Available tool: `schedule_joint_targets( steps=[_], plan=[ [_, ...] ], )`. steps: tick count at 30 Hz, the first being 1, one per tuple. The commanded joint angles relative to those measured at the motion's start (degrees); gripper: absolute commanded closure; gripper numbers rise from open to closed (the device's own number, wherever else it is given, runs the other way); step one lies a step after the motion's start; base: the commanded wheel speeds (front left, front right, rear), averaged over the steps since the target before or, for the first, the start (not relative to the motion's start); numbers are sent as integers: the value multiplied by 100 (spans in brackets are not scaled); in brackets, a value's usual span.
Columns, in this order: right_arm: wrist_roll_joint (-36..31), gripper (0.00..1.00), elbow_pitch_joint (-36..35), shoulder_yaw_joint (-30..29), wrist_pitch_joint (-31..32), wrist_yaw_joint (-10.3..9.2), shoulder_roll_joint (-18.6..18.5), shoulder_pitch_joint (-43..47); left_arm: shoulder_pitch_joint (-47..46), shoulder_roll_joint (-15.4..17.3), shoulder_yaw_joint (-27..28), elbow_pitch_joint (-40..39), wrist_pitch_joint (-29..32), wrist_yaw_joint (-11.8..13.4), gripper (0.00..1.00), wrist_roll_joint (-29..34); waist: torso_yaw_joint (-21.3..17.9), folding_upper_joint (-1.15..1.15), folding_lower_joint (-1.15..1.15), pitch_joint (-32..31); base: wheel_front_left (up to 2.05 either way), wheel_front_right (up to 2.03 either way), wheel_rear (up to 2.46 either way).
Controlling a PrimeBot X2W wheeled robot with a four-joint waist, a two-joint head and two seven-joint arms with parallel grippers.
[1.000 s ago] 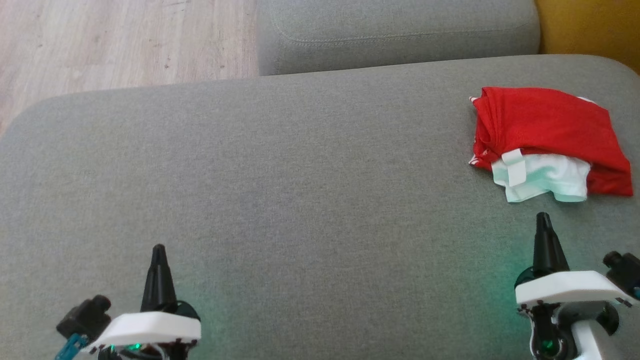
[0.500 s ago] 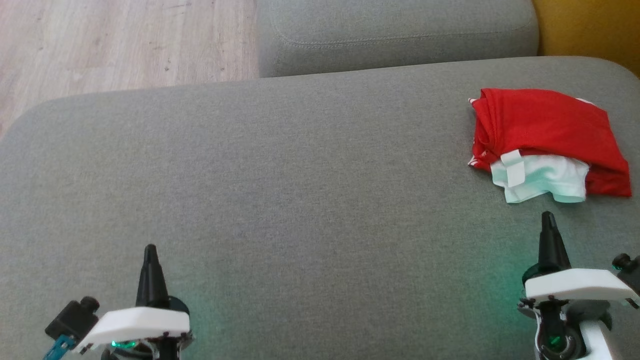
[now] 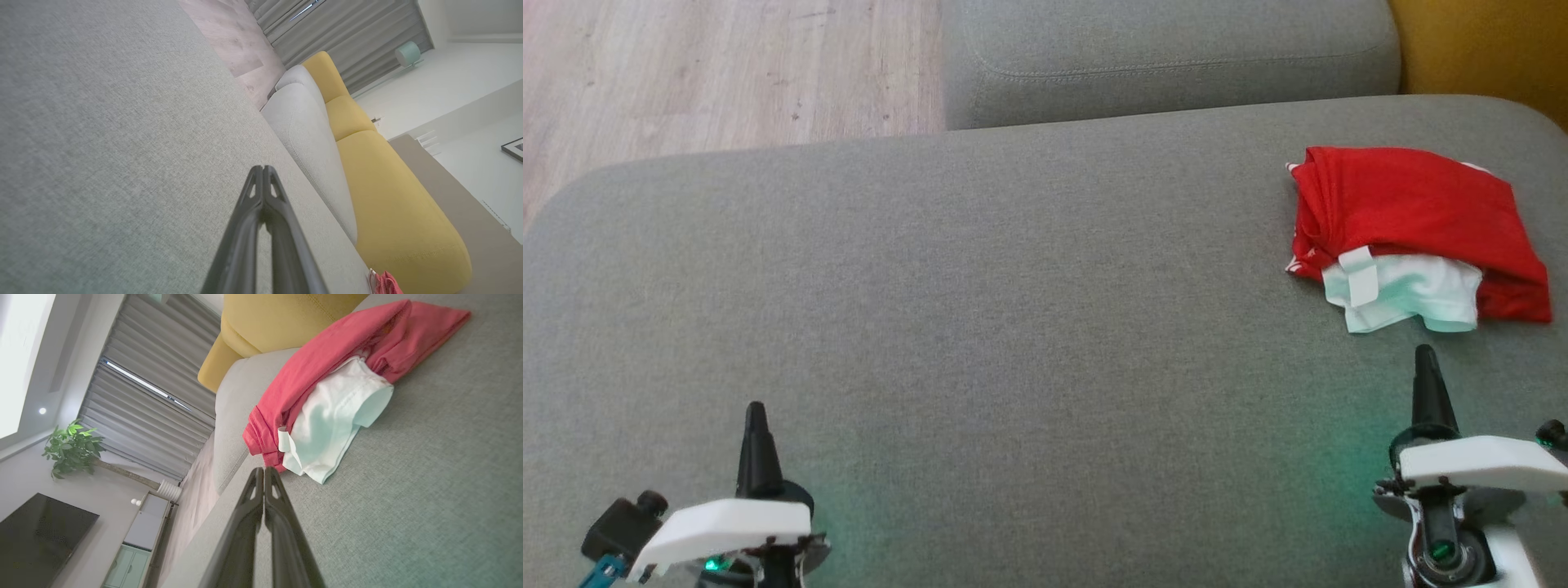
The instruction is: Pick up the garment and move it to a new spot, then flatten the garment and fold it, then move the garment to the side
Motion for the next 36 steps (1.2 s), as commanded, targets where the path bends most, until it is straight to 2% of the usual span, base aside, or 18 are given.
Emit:
schedule_joint_targets(
  steps=[1,36],
  plan=[
    [216,100,-241,30,59,-3,-22,-215,-288,60,171,-219,45,-45,100,-183,0,0,0,-5,0,0,0],
    [2473,100,-491,-93,634,-5,-31,-193,-366,69,564,-312,640,-71,100,-2162,-13,0,0,-87,0,0,0]
  ],
)
